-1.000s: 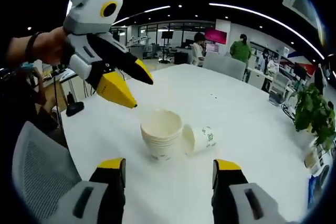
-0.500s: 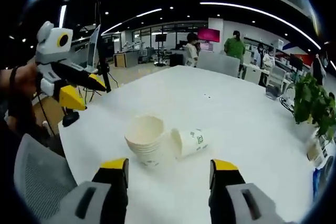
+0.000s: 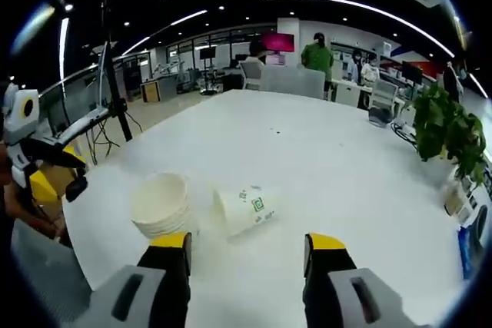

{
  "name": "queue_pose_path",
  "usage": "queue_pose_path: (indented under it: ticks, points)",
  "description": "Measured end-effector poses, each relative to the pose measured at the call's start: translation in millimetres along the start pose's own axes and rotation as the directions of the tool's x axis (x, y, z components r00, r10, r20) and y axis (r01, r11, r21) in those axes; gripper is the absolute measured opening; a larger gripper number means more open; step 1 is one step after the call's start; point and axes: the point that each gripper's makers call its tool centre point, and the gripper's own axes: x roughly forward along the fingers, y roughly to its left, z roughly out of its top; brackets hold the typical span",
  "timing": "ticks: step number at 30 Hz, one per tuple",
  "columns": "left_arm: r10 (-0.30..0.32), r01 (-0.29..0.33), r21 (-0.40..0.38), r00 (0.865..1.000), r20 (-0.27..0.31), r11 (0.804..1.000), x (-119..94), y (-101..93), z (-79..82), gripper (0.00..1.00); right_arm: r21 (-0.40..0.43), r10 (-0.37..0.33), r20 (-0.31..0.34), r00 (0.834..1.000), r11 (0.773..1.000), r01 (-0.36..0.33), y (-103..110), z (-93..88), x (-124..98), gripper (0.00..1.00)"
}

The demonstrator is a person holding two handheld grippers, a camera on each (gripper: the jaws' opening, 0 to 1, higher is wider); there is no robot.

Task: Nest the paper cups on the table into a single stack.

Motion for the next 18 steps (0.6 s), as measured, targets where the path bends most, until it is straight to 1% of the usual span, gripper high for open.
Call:
queue_pose_path:
  ticks: [3, 5, 7, 8, 9, 10, 14, 18]
  points:
    - [0.009, -0.009, -0.018, 1.0, -0.003, 1.0, -4.3, -0.9, -5.7, 0.46, 0.012, -0.006, -0.007, 1.0, 1.0, 0.006, -3.3, -2.2, 15.7, 0.59]
    - [0.013, -0.013, -0.024, 1.0, -0.008, 1.0, -6.2, -1.1, -9.7, 0.46, 0.022, -0.012, -0.009, 1.0, 1.0, 0.012, -4.0, -2.8, 19.9, 0.58]
    - [0.021, -0.022, -0.035, 1.0, -0.015, 0.999, -8.1, 0.4, -15.0, 0.46, 0.042, -0.022, -0.009, 1.0, 0.999, 0.023, -7.0, -3.7, 26.9, 0.58]
    - [0.026, -0.027, -0.043, 0.999, -0.018, 0.999, -9.7, 1.6, -18.1, 0.46, 0.067, -0.025, -0.014, 1.0, 0.997, 0.026, -6.2, -4.5, 30.2, 0.58]
    - [0.031, -0.032, -0.048, 0.999, -0.02, 0.998, -10.6, 3.2, -20.5, 0.46, 0.073, -0.023, -0.015, 1.0, 0.997, 0.024, -5.5, -5.2, 32.9, 0.58]
    - [0.035, -0.036, -0.051, 0.999, -0.022, 0.998, -11.6, 4.3, -22.3, 0.46, 0.075, -0.023, -0.019, 1.0, 0.997, 0.024, -5.6, -7.8, 41.0, 0.58]
    - [0.053, -0.055, -0.067, 0.998, -0.032, 0.996, -18.3, 8.3, -29.1, 0.46, 0.068, -0.017, -0.025, 1.0, 0.998, 0.019, 5.6, -10.1, 47.3, 0.58]
    - [0.069, -0.072, -0.076, 0.997, -0.043, 0.994, -22.5, 17.1, -36.0, 0.46, 0.075, -0.019, -0.025, 1.0, 0.997, 0.02, 11.0, -13.9, 61.3, 0.58]
